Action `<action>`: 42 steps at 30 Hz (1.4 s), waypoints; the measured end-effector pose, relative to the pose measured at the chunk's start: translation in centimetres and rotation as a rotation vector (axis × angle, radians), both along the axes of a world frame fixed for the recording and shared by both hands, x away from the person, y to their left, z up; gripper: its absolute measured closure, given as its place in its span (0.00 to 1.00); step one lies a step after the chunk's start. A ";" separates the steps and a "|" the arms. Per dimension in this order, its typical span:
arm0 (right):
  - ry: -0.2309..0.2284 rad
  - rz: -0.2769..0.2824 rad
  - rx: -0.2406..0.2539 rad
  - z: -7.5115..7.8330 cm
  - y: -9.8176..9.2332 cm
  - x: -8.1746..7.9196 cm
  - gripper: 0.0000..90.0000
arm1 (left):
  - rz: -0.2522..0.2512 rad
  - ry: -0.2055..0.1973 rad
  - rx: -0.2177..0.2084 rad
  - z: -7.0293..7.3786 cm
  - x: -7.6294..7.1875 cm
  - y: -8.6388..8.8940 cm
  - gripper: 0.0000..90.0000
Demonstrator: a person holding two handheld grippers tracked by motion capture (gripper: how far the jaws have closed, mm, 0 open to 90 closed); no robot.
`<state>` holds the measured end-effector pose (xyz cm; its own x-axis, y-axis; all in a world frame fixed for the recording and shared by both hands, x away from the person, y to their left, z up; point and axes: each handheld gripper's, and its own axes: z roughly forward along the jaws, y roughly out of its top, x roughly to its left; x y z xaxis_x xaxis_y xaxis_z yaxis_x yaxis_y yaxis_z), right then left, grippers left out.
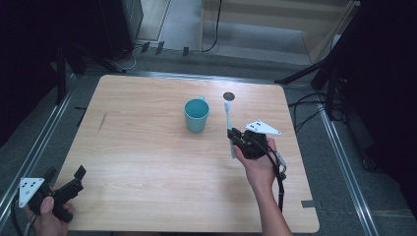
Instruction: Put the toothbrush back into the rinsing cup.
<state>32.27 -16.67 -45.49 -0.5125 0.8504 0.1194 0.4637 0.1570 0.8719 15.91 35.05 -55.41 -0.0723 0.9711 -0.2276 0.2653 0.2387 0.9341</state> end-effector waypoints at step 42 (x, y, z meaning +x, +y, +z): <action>-0.372 -0.023 0.225 2.0 8.3 6.6 0.88 | -0.004 -0.004 -0.014 0.0 0.0 0.1 0.07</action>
